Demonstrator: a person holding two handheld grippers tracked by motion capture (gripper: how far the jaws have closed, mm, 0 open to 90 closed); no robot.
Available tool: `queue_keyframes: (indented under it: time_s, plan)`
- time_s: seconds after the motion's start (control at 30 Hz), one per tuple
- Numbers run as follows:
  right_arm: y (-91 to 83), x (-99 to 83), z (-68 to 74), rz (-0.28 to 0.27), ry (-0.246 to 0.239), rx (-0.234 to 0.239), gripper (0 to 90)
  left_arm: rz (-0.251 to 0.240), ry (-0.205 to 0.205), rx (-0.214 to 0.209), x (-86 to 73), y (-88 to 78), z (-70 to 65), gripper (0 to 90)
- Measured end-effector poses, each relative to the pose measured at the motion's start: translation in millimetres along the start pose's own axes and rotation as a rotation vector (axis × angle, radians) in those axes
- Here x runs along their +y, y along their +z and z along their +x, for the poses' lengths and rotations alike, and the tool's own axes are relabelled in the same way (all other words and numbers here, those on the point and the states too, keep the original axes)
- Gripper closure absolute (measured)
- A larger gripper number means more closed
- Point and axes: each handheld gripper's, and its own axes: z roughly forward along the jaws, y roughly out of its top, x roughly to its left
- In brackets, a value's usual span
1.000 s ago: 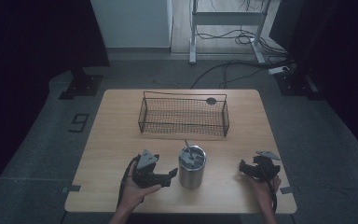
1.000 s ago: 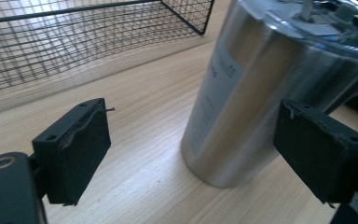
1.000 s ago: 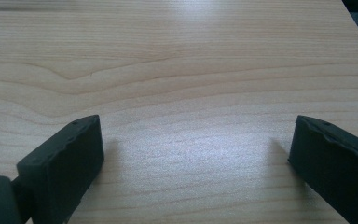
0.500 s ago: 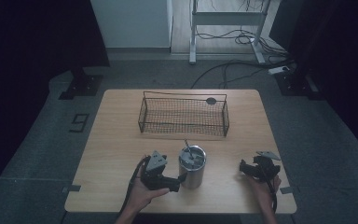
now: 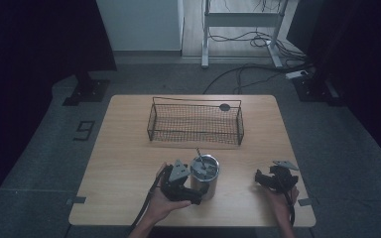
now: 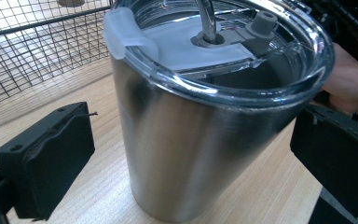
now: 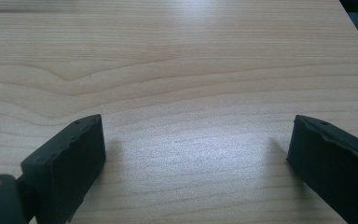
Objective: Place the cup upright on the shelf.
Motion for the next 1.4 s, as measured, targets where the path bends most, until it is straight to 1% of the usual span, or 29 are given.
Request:
queue_keyframes:
  time_s: [0.33, 0.37, 0.47, 0.53, 0.6, 0.63, 0.67, 0.73, 0.77, 1.07, 1.17, 1.2, 1.23, 1.3, 1.33, 1.4]
  plan:
    - [0.0, 0.0, 0.0, 0.0, -0.001, -0.001, 4.0, 0.007, 0.003, 0.001, 6.4, 14.2, -4.9, 0.0]
    - [0.0, 0.0, 0.0, 0.0, 0.0, -0.001, 4.0, 0.011, 0.009, 0.007, 8.3, 18.7, -7.1, 0.0]
    - [0.0, 0.0, -0.1, 0.0, 0.0, 0.0, 4.0, 0.018, 0.025, 0.041, 10.4, 25.1, -10.3, 0.0]
    - [0.0, 0.0, -0.1, -0.001, 0.0, 0.0, 4.0, 0.017, 0.029, 0.047, 10.8, 26.6, -10.9, 0.0]
    - [0.0, 0.0, -0.1, 0.0, 0.0, 0.0, 4.0, 0.006, 0.031, 0.055, 11.4, 30.2, -11.4, 0.0]
    - [0.0, 0.0, -0.1, 0.0, 0.0, -0.001, 4.0, 0.002, 0.038, 0.058, 11.1, 31.1, -11.6, 0.0]
    - [0.0, 0.0, -0.1, 0.0, 0.0, 0.0, 4.0, -0.002, 0.052, 0.073, 10.5, 32.0, -12.3, 0.5]
    - [-0.1, 0.0, -0.2, 0.0, -0.001, -0.001, 4.0, -0.002, 0.077, 0.09, 9.5, 33.9, -13.6, 3.1]
    - [-0.1, 0.0, -0.2, 0.0, -0.002, -0.001, 4.0, -0.004, 0.083, 0.093, 9.1, 34.0, -13.9, 3.3]
    - [-0.1, 0.0, -0.2, 0.0, -0.002, 0.0, 4.0, -0.01, 0.094, 0.076, 8.2, 32.1, -11.9, 4.1]
    - [-0.1, 0.0, -0.2, 0.0, -0.002, 0.0, 4.0, -0.01, 0.113, 0.065, 7.5, 29.9, -10.4, 4.1]
    - [-0.1, 0.0, -0.2, 0.0, -0.002, 0.0, 4.0, -0.01, 0.113, 0.065, 7.5, 29.9, -10.4, 4.1]
    - [-0.1, 0.0, -0.2, 0.0, -0.001, 0.0, 4.0, -0.007, 0.13, 0.071, 7.4, 28.1, -9.5, 4.1]
    - [0.0, 0.0, -0.2, 0.0, -0.002, -0.001, 4.0, -0.006, 0.137, 0.086, 7.8, 26.0, -7.9, 4.2]
    - [0.0, 0.0, -0.2, 0.0, -0.002, -0.001, 4.0, -0.008, 0.136, 0.09, 8.1, 24.9, -6.7, 4.2]
    - [0.0, 0.0, -0.1, 0.0, 0.0, 0.0, 4.0, -0.016, 0.122, 0.089, 9.3, 22.0, -3.6, 4.2]
